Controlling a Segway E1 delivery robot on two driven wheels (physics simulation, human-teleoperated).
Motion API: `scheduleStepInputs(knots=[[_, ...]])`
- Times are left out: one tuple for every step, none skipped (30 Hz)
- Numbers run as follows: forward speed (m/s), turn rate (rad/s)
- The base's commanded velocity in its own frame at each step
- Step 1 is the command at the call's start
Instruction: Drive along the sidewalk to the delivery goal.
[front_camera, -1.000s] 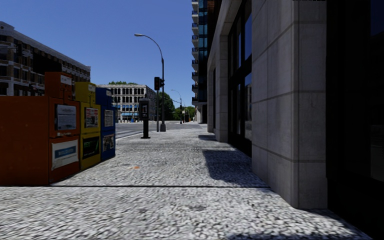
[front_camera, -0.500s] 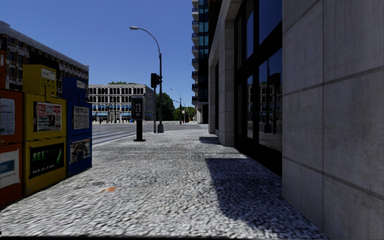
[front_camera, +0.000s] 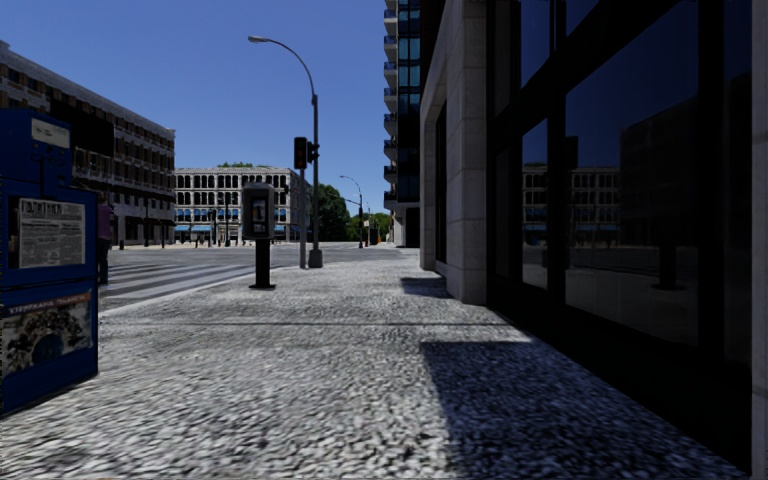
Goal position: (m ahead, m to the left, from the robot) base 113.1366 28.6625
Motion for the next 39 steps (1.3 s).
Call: scheduleStepInputs(knots=[[2.00,0.00],[2.00,0.00],[2.00,0.00],[2.00,0.00],[2.00,0.00],[2.00,0.00],[2.00,0.00],[2.00,0.00],[2.00,0.00],[2.00,0.00],[2.00,0.00],[2.00,0.00],[2.00,0.00],[2.00,0.00],[2.00,0.00],[2.00,0.00],[2.00,0.00],[2.00,0.00],[2.00,0.00],[2.00,0.00],[2.00,0.00],[2.00,0.00],[2.00,0.00],[2.00,0.00],[2.00,0.00],[2.00,0.00],[2.00,0.00],[2.00,0.00],[2.00,0.00],[2.00,0.00],[2.00,0.00],[2.00,0.00],[2.00,0.00],[2.00,0.00],[2.00,0.00],[2.00,0.00],[2.00,0.00],[2.00,0.00],[2.00,0.00]])
